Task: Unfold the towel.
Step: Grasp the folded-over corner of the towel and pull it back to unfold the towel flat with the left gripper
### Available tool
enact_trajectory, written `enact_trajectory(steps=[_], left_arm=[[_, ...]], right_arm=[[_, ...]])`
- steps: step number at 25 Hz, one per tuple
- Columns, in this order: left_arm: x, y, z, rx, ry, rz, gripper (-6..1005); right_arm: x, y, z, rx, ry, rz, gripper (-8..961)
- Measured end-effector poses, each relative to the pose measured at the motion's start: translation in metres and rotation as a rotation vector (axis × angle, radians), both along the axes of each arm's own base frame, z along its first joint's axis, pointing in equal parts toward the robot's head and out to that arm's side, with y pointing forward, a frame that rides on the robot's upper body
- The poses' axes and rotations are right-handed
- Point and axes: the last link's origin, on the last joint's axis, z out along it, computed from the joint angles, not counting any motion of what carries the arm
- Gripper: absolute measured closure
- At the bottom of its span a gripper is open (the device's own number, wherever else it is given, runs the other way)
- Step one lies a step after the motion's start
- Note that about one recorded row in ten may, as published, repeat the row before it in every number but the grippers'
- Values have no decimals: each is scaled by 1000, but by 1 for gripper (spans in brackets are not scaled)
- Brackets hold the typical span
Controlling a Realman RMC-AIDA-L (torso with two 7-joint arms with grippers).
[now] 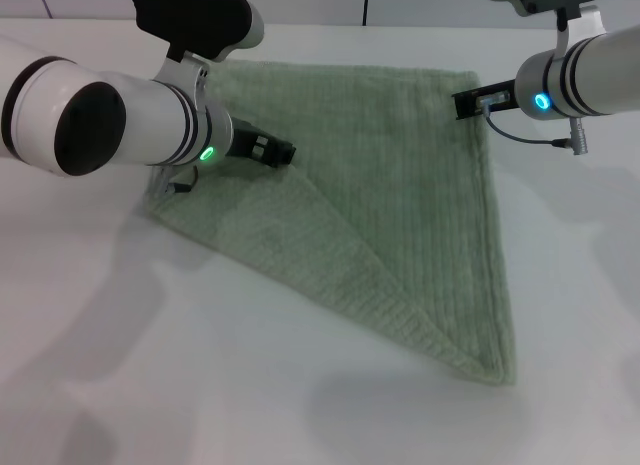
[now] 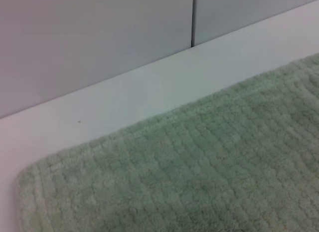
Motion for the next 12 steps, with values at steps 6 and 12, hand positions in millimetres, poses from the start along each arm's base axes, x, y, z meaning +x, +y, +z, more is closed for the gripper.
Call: enact_trajectory(steps=[6, 12], left_arm=[[2, -1, 1, -14, 12, 1, 471], [3, -1, 1, -36, 45, 11, 584]], right_arm=[[1, 0, 0, 0, 0, -2, 955], [2, -1, 0, 0, 0, -5, 955]])
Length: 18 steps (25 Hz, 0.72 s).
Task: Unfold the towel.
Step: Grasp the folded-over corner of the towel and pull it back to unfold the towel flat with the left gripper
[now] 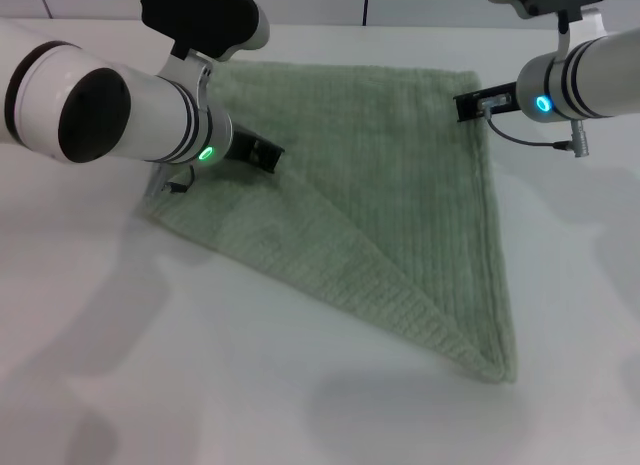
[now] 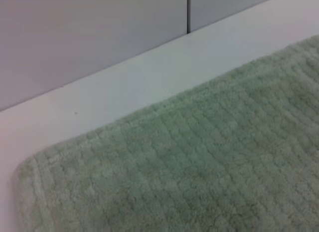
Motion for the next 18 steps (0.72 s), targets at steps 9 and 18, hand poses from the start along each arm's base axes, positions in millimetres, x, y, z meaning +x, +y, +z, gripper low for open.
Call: enact_trajectory(steps=[9, 18], left_arm=[[19, -8, 6, -18, -15, -28, 904], [36, -20, 18, -46, 18, -42, 951]], right_arm=[[2, 0, 1, 11, 1, 1, 954], [9, -4, -4, 4, 24, -9, 954]])
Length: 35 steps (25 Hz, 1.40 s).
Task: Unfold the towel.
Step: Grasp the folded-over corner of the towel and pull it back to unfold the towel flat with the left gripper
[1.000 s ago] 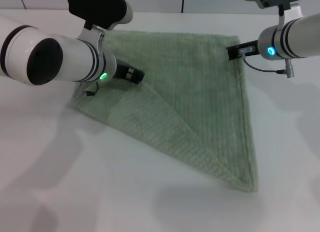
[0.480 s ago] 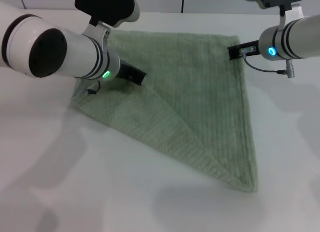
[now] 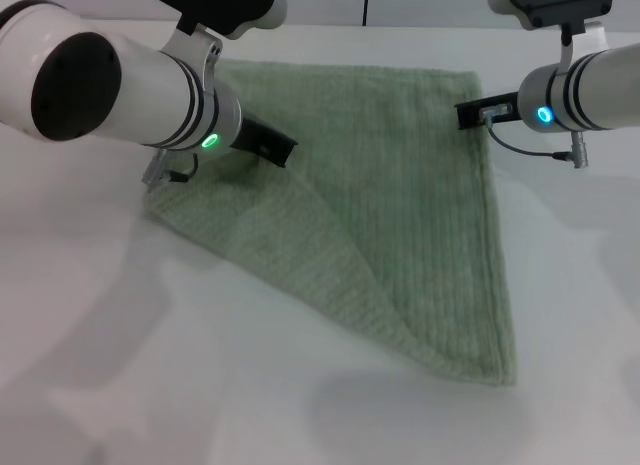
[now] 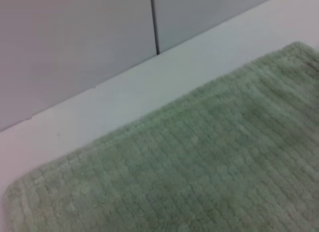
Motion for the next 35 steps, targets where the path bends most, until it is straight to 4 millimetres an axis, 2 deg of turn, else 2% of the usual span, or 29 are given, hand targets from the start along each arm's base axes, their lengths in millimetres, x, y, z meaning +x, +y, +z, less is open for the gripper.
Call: enact_trajectory(steps=[10, 22, 35], left_arm=[[9, -13, 9, -51, 64, 31, 947], [8, -29, 26, -105, 191, 116, 943], [6, -41, 38, -131, 242, 196, 938]], right_arm=[[2, -1, 0, -1, 0, -3, 955], [3, -1, 0, 2, 2, -8, 954], [8, -3, 2, 2, 4, -24, 954]])
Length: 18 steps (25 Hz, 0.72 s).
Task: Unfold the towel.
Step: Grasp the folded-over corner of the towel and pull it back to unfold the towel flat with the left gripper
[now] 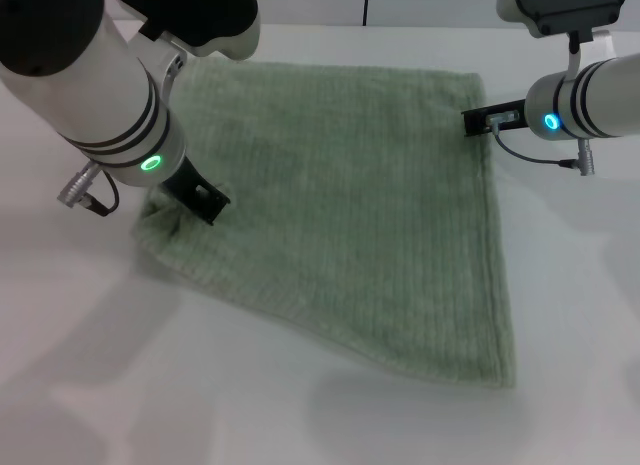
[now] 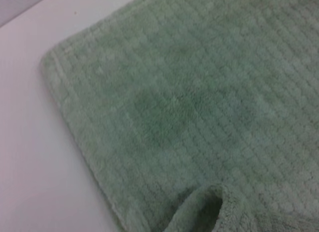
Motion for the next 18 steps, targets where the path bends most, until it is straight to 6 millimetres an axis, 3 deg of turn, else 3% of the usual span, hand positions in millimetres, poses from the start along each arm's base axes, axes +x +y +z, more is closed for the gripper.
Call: enact_trajectory(steps=[18], left_arm=[[-9, -13, 11, -3, 17, 80, 931]], right_arm=[[-1, 0, 0, -2, 4, -3, 955]])
